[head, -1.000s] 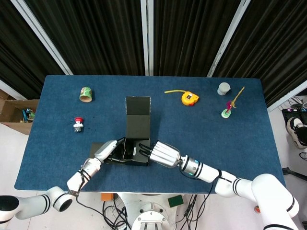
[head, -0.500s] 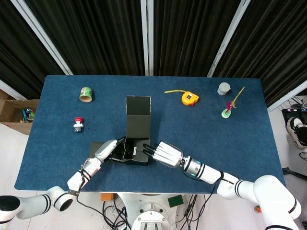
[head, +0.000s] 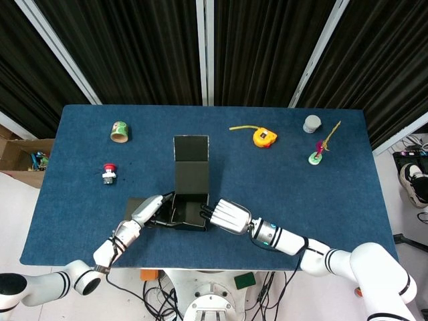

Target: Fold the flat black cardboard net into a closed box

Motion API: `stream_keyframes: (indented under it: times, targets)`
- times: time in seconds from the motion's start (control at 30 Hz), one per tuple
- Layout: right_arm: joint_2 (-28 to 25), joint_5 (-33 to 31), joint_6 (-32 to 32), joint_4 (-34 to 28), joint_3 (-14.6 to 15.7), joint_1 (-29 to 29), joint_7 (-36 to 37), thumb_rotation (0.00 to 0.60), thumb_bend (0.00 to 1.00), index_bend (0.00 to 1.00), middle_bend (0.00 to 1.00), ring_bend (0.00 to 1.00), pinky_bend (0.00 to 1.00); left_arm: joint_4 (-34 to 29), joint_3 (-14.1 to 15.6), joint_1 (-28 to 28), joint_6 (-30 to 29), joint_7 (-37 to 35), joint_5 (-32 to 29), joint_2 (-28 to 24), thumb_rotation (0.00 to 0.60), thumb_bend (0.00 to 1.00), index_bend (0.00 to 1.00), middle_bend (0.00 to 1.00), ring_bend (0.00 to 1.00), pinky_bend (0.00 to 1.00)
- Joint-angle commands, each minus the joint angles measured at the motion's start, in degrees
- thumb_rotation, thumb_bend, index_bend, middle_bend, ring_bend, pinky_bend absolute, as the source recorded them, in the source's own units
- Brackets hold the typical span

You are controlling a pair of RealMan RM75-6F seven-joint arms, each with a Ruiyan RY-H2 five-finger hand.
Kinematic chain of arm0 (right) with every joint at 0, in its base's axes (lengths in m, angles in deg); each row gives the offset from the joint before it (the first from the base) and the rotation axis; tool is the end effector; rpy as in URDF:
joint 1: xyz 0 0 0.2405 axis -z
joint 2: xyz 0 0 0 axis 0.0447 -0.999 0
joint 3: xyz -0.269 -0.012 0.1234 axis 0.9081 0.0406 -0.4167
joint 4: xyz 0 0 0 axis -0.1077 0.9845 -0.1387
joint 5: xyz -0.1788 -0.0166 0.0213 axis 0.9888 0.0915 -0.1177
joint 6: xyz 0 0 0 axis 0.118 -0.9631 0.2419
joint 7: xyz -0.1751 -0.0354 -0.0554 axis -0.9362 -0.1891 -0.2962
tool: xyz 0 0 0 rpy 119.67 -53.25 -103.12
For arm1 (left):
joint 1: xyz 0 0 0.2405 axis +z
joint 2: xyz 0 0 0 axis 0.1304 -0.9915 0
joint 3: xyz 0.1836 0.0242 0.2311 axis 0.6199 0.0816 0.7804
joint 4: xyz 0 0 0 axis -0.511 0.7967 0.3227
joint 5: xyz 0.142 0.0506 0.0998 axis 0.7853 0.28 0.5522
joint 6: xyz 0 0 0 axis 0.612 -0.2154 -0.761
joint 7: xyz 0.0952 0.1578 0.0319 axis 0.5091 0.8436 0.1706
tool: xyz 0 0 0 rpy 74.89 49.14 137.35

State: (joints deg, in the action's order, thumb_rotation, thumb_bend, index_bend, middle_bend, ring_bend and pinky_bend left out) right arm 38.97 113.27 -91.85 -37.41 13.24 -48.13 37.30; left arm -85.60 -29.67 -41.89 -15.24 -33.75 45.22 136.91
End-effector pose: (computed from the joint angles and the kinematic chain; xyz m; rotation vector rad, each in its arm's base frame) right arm -0.0924 -0.3426 -0.1002 2.3780 0.0291 1.1428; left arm -0.2223 0.3375 -0.0723 -1.7116 -1.7832 -1.3035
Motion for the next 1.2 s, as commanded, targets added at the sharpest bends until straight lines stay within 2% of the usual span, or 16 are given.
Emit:
stream_keyframes:
  times: [0.03, 0.27, 0.4, 0.53, 1.07, 1.13, 1.2]
  targets:
    - [0.3, 0.0, 0.7, 0.2, 0.0, -0.4, -0.2, 0.6, 0.36, 0.82, 0.61, 0.81, 1.0, -0.1, 0.0, 0.1, -0.1, -0.2, 0.0, -0.1, 0.441, 0.05, 0.41, 0.44, 0.56, 0.88]
    - [0.7, 0.2, 0.4, 0.7, -0.7, -1.4, 0.3, 0.6, 0.36, 1.0, 0.83, 0.83, 1.0, -0.4, 0.1, 0.4, -0.6, 0.0, 0.2, -0.3, 0.447, 0.05, 0.42, 0.44, 0.56, 0.88]
    - [0.5, 0.2, 0.3, 0.7, -0.9, -1.7, 0.4, 0.6, 0.36, 1.0, 0.95, 0.85, 1.0, -0.5, 0.0, 0.5, -0.6, 0.1, -0.1, -0.3, 0.449, 0.05, 0.42, 0.44, 0.56, 0.88]
    - [0.6, 0.2, 0.3, 1.2, -0.9, -1.7, 0.1, 0.6, 0.36, 1.0, 1.0, 0.86, 1.0, -0.5, -0.1, 0.5, -0.5, 0.2, -0.2, -0.2, 0.453, 0.05, 0.42, 0.44, 0.56, 0.88]
    - [1.0, 0.2, -1.1, 2.7, -0.4, -0.9, 0.1, 0.6, 0.36, 1.0, 1.0, 0.85, 1.0, -0.7, -0.5, 0.7, -0.4, 1.8, -0.6, 0.0, 0.457, 0.05, 0.41, 0.43, 0.56, 0.89]
    - [0.7, 0.0, -1.6, 2.4, -0.6, -0.6, -0.5, 0.6, 0.35, 1.0, 0.92, 0.85, 1.0, -0.8, -0.6, 0.8, -0.4, 2.1, -0.8, 0.0, 0.455, 0.05, 0.41, 0.43, 0.56, 0.89]
    - [0.2, -0.4, -2.4, 1.5, -1.1, -0.1, -1.1, 0.6, 0.32, 0.9, 0.75, 0.83, 1.0, -1.0, -0.8, 0.9, -0.6, 2.6, -1.1, -0.1, 0.46, 0.05, 0.41, 0.43, 0.56, 0.89]
